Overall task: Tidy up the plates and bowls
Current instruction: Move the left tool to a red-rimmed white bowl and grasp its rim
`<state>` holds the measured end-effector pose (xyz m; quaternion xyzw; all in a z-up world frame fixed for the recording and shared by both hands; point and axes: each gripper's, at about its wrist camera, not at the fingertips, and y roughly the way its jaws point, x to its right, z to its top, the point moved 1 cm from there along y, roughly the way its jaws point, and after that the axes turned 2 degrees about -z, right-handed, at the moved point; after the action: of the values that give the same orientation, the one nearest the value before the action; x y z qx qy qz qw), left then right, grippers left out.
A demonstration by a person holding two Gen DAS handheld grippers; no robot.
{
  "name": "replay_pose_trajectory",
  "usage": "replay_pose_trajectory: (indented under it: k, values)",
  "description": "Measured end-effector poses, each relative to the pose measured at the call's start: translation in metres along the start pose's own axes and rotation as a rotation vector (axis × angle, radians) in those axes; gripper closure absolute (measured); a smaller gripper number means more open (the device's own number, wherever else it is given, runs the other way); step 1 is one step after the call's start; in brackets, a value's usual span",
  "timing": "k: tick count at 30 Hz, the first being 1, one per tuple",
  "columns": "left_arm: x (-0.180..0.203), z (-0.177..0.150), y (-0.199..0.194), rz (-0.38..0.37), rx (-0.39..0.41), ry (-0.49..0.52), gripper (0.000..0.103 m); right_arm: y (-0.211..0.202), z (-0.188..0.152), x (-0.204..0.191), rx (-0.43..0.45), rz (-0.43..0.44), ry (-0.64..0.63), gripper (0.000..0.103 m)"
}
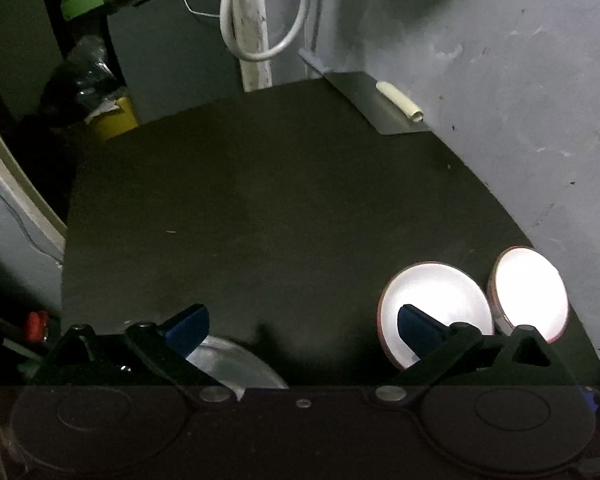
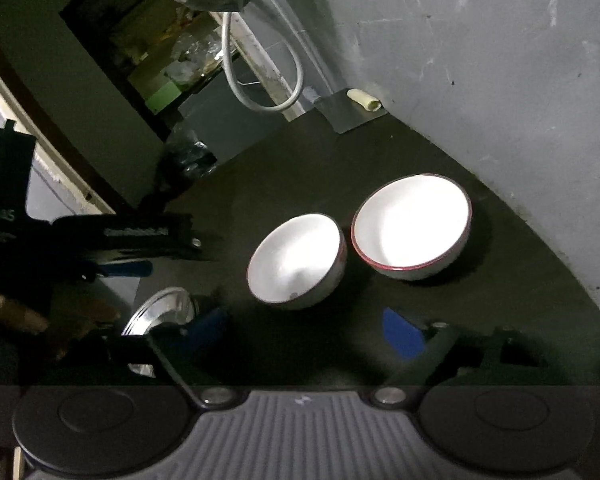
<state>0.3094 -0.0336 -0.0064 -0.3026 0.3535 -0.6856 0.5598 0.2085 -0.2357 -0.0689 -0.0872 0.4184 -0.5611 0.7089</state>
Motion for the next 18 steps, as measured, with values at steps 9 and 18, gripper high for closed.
replay_pose_trajectory:
  k: [9, 18]
  values:
    - [0.013, 0.003, 0.022, -0.1, -0.053, 0.008, 0.036, 0.025, 0.004, 0.004, -0.03, 0.004, 0.075, 0.039]
    - [0.025, 0.005, 0.033, -0.146, -0.106, -0.013, 0.089, 0.04, 0.008, 0.009, -0.033, 0.007, 0.122, 0.056]
